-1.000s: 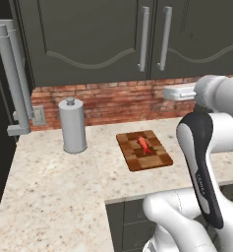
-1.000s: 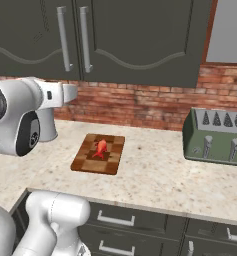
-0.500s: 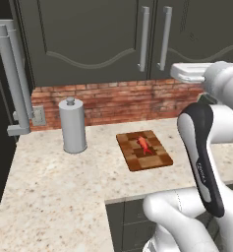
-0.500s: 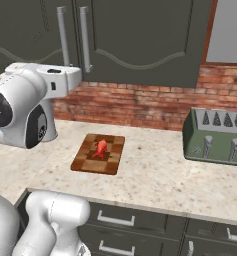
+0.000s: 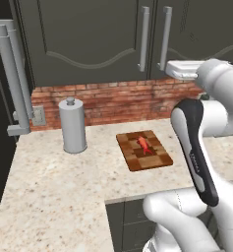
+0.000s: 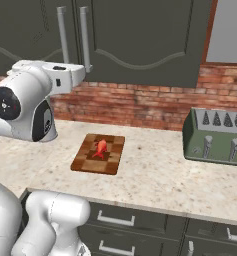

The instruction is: Open the cabinet, retrieve the rolling pin, and place it next to the meat on the cutting board to prepare for tenderizing.

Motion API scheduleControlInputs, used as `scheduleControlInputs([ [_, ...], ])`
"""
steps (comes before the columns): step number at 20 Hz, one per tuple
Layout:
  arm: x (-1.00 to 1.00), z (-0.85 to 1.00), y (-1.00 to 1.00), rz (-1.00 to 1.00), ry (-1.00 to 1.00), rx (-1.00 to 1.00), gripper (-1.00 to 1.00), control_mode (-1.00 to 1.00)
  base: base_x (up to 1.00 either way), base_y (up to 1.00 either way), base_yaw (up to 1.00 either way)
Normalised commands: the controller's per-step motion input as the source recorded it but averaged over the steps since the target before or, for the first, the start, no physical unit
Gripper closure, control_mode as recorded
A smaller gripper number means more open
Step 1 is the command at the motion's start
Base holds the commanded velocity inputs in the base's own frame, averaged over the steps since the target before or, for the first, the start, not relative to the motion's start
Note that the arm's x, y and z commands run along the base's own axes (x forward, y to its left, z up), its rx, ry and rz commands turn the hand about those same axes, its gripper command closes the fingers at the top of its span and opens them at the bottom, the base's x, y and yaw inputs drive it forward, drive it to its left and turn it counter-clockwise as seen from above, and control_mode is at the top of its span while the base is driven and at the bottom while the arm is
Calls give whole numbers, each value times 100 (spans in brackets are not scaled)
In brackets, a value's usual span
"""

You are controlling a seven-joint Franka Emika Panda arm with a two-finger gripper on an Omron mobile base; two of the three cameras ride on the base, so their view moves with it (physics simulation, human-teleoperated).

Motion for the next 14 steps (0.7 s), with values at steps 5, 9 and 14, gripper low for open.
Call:
scheduleControlInputs([
  [5, 33, 0, -1, 0, 1, 0, -100, -100, 0, 0, 0],
  [9, 47, 0, 0, 0, 0, 0, -100, -100, 0, 0, 0],
  [14, 51, 0, -2, 0, 1, 0, -100, -100, 0, 0, 0],
])
